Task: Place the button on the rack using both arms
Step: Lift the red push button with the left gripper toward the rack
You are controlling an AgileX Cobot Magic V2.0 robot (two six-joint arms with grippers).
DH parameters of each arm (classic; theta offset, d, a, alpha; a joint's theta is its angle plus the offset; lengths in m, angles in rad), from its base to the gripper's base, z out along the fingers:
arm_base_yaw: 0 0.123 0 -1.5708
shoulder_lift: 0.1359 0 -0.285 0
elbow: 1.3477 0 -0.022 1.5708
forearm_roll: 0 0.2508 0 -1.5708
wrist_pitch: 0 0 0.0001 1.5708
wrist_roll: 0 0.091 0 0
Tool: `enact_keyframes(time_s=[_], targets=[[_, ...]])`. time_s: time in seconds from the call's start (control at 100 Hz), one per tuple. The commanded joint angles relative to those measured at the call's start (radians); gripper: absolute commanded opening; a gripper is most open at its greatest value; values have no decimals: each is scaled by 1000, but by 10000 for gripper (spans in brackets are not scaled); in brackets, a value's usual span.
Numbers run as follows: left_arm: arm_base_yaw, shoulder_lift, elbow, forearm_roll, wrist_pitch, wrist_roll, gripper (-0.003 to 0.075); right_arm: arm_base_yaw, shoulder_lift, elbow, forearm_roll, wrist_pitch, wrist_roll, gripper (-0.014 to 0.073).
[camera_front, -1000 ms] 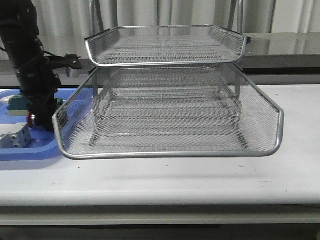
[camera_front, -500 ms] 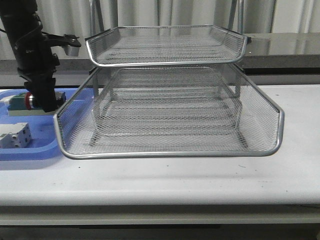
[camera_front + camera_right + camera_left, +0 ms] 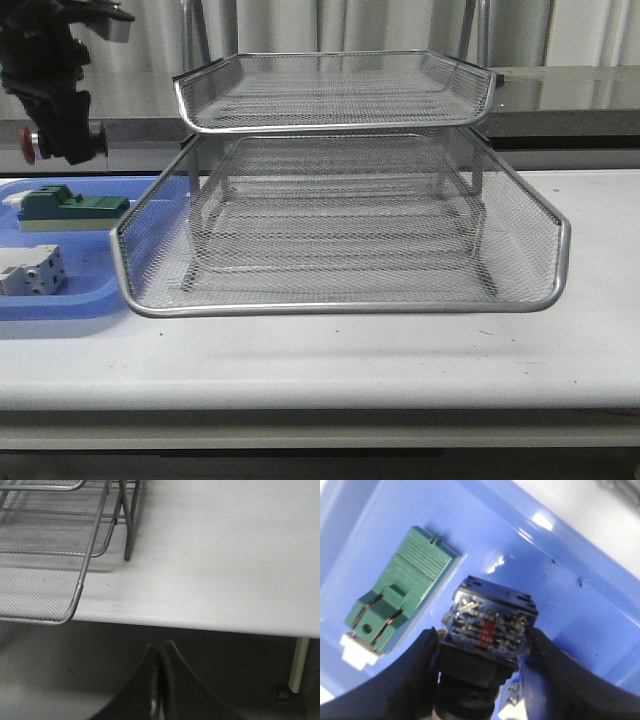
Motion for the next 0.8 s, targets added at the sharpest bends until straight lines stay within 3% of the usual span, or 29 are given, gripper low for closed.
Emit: enact_keyframes(time_s=[0.0, 0.22, 0.46, 0.79], targets=[[2, -129, 9, -13, 43, -21, 40, -7, 6, -35, -3, -61, -2, -70], [2, -306, 180, -17, 43, -23, 40, -7, 6, -35, -3, -61, -2, -70], [-7, -504, 360, -116, 43, -23, 40, -7, 6, -35, -3, -61, -2, -70], [-194, -641, 443, -155, 43, -23, 40, -7, 6, -35, -3, -61, -2, -70]])
